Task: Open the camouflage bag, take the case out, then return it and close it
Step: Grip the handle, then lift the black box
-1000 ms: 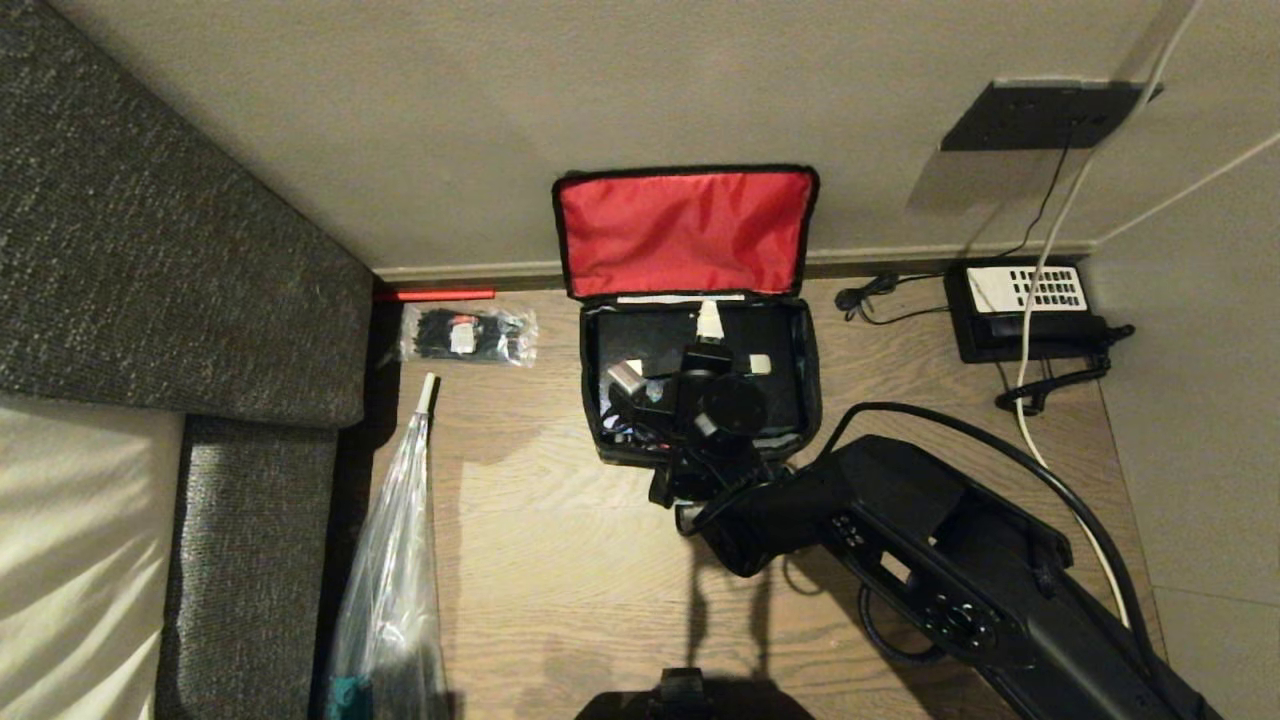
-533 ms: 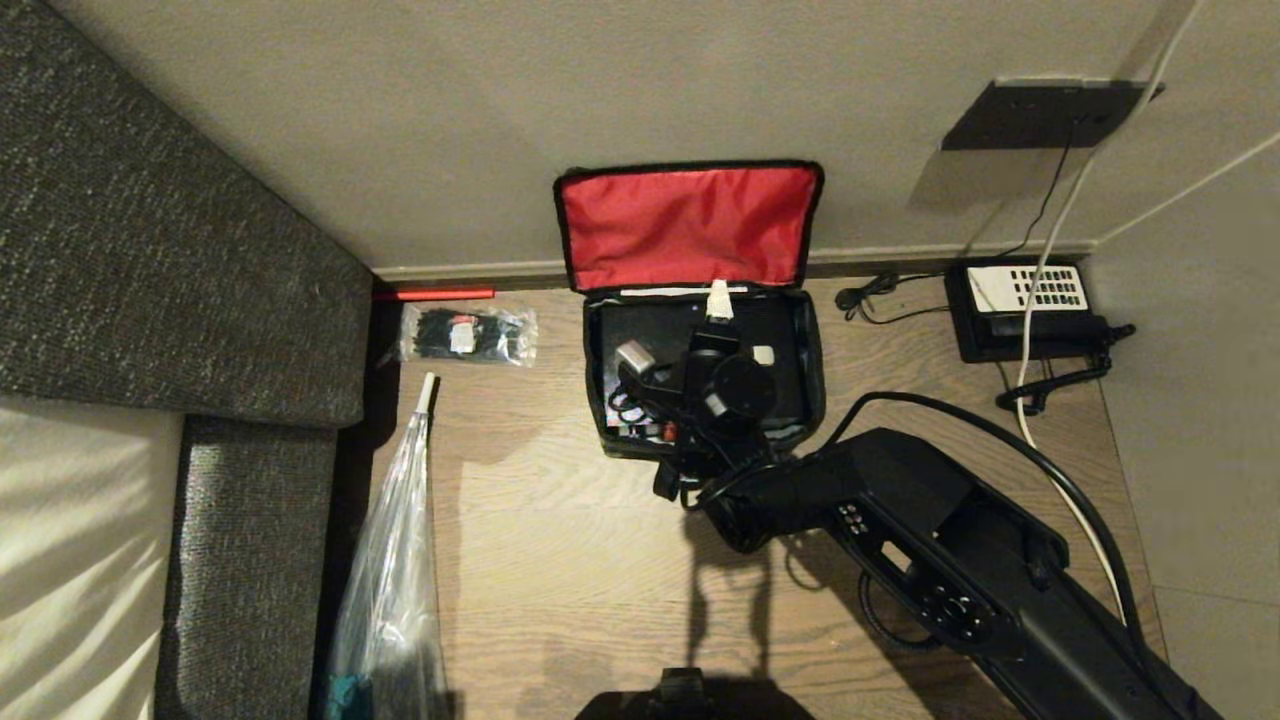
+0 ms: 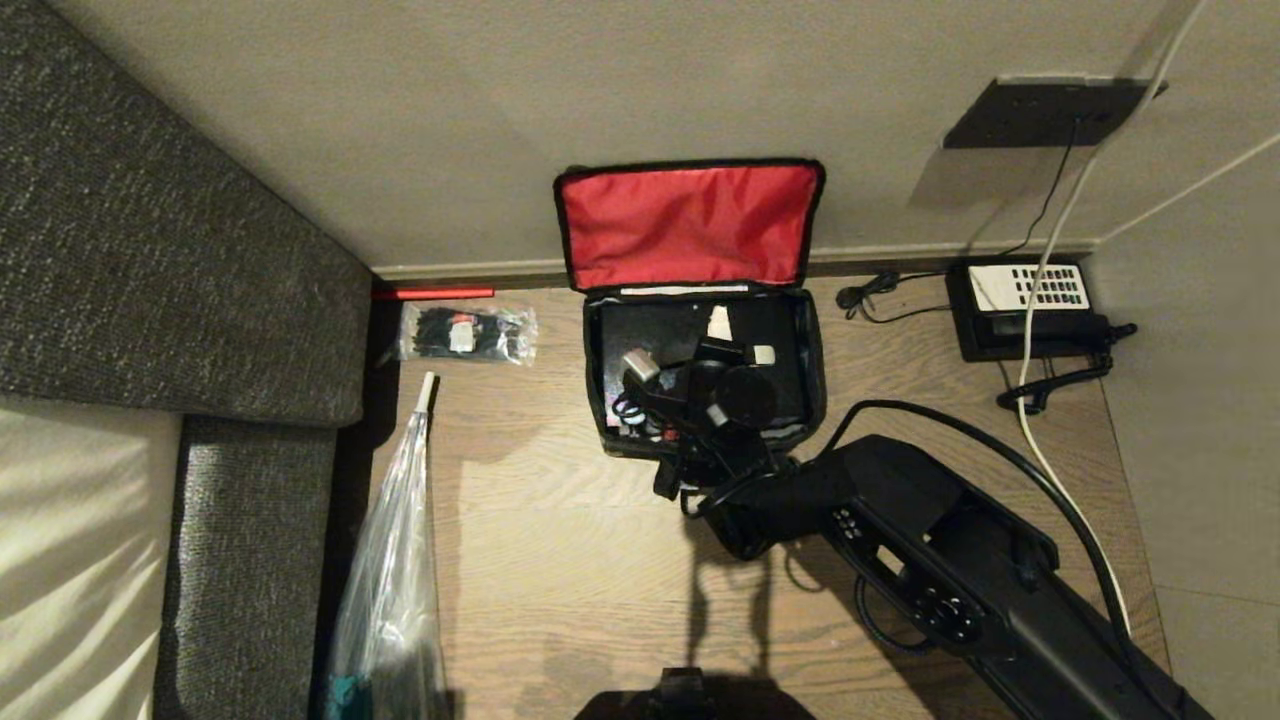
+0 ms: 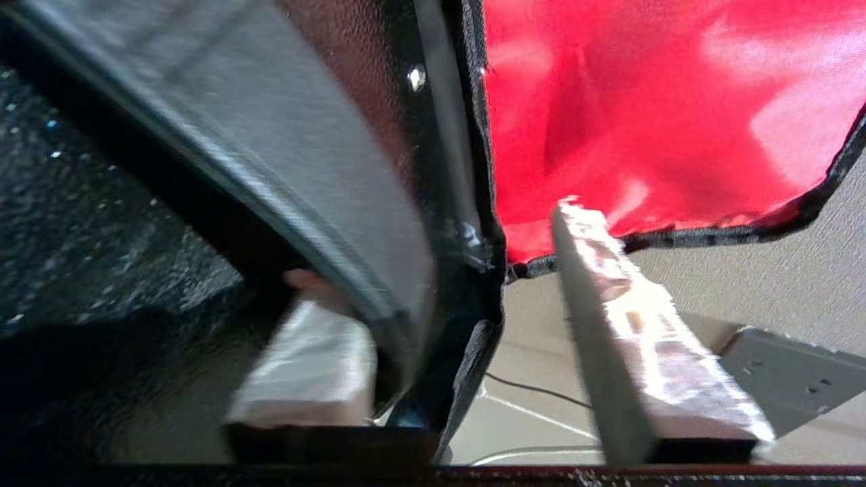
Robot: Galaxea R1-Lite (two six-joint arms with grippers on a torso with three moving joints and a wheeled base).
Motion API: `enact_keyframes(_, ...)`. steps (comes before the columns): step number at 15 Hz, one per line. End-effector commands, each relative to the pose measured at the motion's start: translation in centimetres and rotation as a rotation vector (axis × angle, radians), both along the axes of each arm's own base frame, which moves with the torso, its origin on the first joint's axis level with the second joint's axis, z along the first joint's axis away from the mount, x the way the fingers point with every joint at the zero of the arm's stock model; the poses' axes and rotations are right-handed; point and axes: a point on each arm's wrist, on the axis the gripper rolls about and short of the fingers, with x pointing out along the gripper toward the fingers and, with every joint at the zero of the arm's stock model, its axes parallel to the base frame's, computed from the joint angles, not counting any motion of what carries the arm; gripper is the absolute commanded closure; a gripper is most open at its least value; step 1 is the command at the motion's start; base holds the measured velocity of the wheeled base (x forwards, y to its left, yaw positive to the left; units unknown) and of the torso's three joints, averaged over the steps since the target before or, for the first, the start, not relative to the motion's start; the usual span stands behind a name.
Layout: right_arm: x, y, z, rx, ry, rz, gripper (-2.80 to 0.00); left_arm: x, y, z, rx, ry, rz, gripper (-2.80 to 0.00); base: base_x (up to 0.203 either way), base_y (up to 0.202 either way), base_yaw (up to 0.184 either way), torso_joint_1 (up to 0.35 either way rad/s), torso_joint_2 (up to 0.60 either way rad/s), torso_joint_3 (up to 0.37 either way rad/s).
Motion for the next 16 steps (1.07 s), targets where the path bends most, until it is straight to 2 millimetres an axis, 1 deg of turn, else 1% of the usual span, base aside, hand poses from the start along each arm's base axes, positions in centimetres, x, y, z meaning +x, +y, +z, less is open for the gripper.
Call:
enact_keyframes(1,-0.3,0.3,0.0,0.002,-0.011,0.002,0.0,0.0,0.0,-0.1,0.0,0.001,0.001,0.0,0.0,0.0,0.0,0.0,0.0,0.0)
enact_keyframes(5,-1.3,0.8,0.0,0.005,-0.003,0.02,0.0,0.0,0.0,-0.1,0.0,0.001,0.001,0.0,0.0,0.0,0.0,0.0,0.0,0.0)
enact_keyframes(7,-2.0,0.7,0.5,0.012,0.015,0.031,0.0,0.0,0.0,-0.1,0.0,0.004,0.001,0.0,0.0,0.0,0.0,0.0,0.0,0.0)
enact_keyframes(8,-2.5,0.7,1.2,0.016,0.017,0.034,0.0,0.0,0.0,-0.1,0.0,0.006,0.001,0.0,0.0,0.0,0.0,0.0,0.0,0.0)
enact_keyframes(9,-3.1,1.0,2.2,0.024,0.012,0.037,0.0,0.0,0.0,-0.1,0.0,0.006,0.001,0.0,0.0,0.0,0.0,0.0,0.0,0.0)
enact_keyframes(10,-3.6,1.3,2.8,0.027,0.011,0.043,0.0,0.0,0.0,-0.1,0.0,0.006,0.001,0.0,0.0,0.0,0.0,0.0,0.0,0.0)
enact_keyframes(12,-6.0,2.4,7.0,0.05,-0.032,0.071,0.0,0.0,0.0,-0.1,-0.002,0.003,0.001,0.0,0.0,0.0,0.0,0.0,0.0,0.0)
enact_keyframes(13,-7.3,2.9,8.8,0.04,-0.048,0.077,0.0,0.0,0.0,-0.1,0.0,0.003,0.001,0.0,0.0,0.0,0.0,0.0,0.0,0.0)
enact_keyframes(14,-8.7,3.6,9.9,0.025,-0.053,0.089,0.0,0.0,0.0,-0.1,0.0,0.003,0.001,0.0,0.0,0.0,0.0,0.0,0.0,0.0)
enact_keyframes(15,-9.7,3.8,10.4,0.012,-0.047,0.101,0.0,0.0,0.0,-0.1,0.0,0.003,0.001,0.0,0.0,0.0,0.0,0.0,0.0,0.0)
enact_keyframes(16,-10.3,3.7,10.8,0.005,-0.043,0.107,0.0,0.0,0.0,-0.1,-0.001,0.003,0.001,0.0,0.0,0.0,0.0,0.0,0.0,0.0)
